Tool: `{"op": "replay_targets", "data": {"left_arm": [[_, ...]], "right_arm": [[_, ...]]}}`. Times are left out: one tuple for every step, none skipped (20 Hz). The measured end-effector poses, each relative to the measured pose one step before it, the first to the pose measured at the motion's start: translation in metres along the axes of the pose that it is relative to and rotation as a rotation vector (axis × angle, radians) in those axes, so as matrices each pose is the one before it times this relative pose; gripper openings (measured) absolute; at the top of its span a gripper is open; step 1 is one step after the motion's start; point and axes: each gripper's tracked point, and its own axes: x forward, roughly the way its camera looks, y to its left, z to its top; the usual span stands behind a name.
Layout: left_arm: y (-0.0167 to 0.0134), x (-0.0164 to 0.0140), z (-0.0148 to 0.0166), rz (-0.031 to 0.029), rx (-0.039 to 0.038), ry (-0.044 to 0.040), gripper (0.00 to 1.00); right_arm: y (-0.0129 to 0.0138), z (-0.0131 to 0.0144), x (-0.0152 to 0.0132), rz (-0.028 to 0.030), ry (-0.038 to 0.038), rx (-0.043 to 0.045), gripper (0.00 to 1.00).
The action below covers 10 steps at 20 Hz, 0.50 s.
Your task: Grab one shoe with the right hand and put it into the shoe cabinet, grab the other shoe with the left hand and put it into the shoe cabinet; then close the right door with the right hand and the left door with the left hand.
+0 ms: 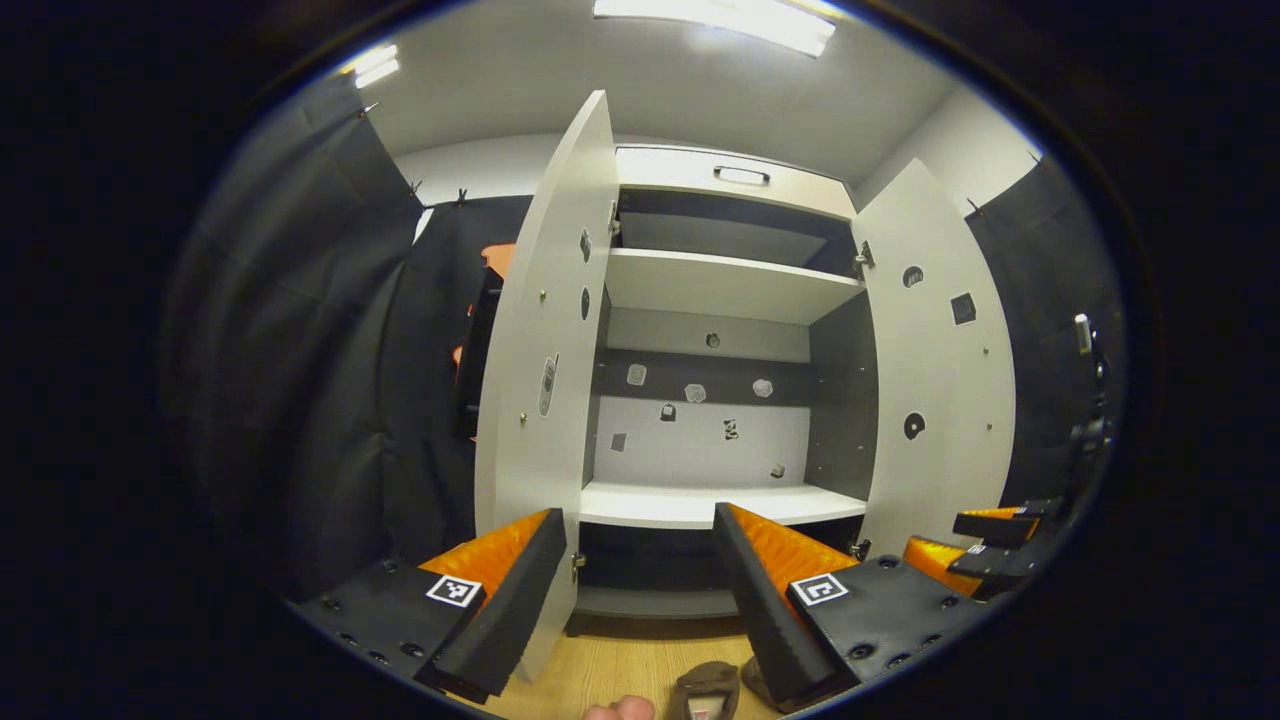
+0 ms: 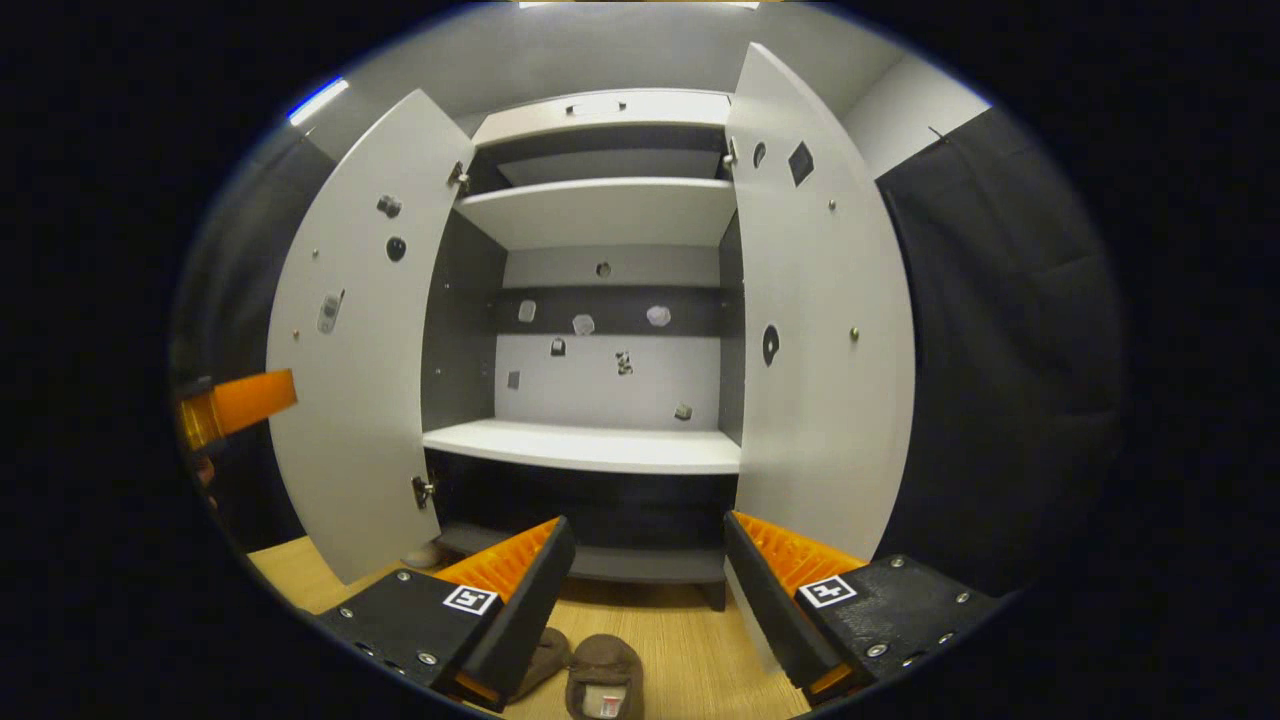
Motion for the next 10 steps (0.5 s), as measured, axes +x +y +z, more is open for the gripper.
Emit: {"op": "replay_targets", "data": {"left_arm": [[0.00119,-0.00055,-0.00021,0.00575,-0.00055,-0.00072,0.96],[0.00204,-0.00082,0.00022,0.00535,-0.00101,-0.0017,0.96],[0.00133,-0.00165,-0.00003,0.00458,-0.00124,-0.00107,0.96],[0.00202,-0.00139,-0.00043,0.00454,-0.00069,-0.00019,0.96],[0.002,-0.00104,-0.0004,0.00449,-0.00101,0.00054,0.96],[0.00263,-0.00087,-0.00082,0.00554,-0.00151,0.00032,0.96],[0.00269,-0.00032,0.00007,0.00647,-0.00303,0.00078,0.96],[0.00225,-0.00014,-0.00077,0.005,-0.00408,0.00166,0.96],[0.00259,-0.00054,0.00029,0.0053,-0.00272,0.00042,0.96],[0.00275,-0.00085,-0.00015,0.00621,-0.00085,-0.00163,0.96]], "right_arm": [[0.00442,-0.02106,0.0072,0.01668,0.04806,-0.0128,0.93],[0.00617,-0.02237,0.00642,0.01905,0.0511,-0.01396,0.93],[0.00473,-0.02324,0.00642,0.01456,0.05675,-0.01794,0.91],[0.00455,-0.0259,0.00792,0.01297,0.05594,-0.0206,0.9],[0.00391,-0.02597,0.00765,0.0119,0.05479,-0.02186,0.88],[0.00097,-0.02817,0.01088,0.00394,0.07816,-0.02851,0.87],[-0.00019,-0.02537,0.01002,0.00598,0.07357,-0.02197,0.83],[0.00377,-0.02322,0.00927,0.01672,0.06282,-0.00847,0.81],[0.00418,-0.02135,0.00436,0.02163,0.05592,0.00264,0.76],[0.00346,-0.01503,0.00462,0.015,0.04067,0.01156,0.75]]}}
